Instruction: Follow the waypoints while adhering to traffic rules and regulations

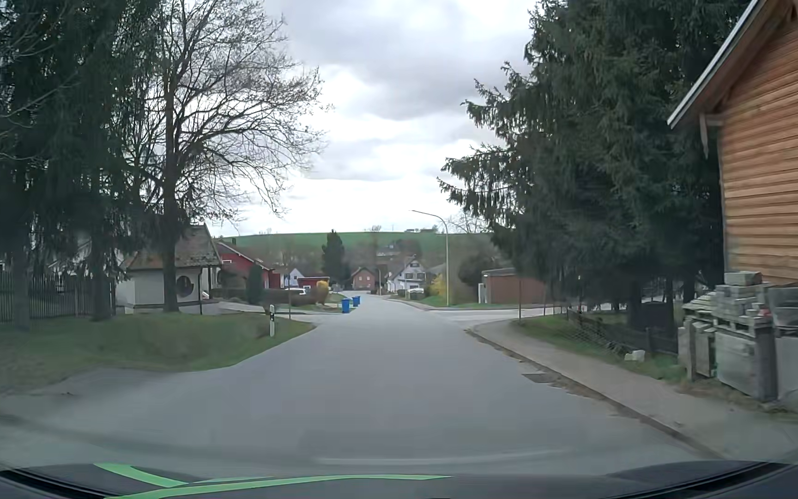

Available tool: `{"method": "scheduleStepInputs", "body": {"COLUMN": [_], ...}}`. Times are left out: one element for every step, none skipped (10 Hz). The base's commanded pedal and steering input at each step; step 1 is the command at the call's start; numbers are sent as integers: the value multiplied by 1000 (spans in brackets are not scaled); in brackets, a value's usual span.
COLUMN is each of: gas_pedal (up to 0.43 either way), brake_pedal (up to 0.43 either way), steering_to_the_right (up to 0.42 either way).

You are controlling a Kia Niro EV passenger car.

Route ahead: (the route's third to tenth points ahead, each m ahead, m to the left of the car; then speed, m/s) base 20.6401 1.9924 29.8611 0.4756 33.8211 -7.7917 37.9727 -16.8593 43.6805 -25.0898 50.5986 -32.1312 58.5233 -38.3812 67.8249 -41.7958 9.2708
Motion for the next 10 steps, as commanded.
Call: {"method": "scheduleStepInputs", "body": {"gas_pedal": [0,0,0,0,0,0,0,0,0,0], "brake_pedal": [213,213,226,226,226,232,238,238,244,250], "steering_to_the_right": [5,4,4,4,4,4,5,4,4,5]}}
